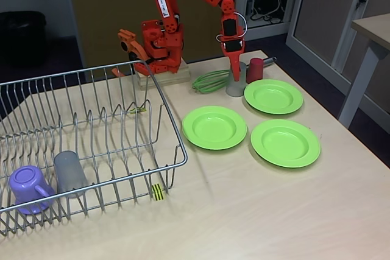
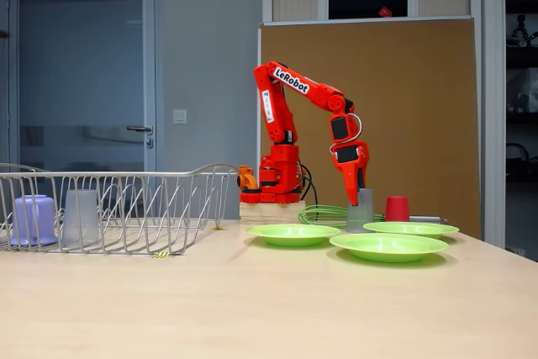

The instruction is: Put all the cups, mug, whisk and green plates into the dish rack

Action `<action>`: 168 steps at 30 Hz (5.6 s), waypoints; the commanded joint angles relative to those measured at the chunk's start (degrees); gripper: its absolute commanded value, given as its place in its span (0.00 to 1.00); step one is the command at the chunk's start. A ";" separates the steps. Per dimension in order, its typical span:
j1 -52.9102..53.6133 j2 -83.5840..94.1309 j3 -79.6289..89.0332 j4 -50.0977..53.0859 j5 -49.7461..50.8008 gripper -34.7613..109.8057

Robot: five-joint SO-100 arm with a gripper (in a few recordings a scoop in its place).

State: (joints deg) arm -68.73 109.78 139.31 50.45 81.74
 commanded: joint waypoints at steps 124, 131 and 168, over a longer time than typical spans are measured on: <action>79.54 -32.43 -84.99 47.72 -106.61 0.49; 60.56 -15.21 -62.40 46.41 -84.99 0.45; -13.97 -25.05 -39.81 12.22 39.73 0.56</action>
State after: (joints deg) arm -81.30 85.08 98.88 64.86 119.44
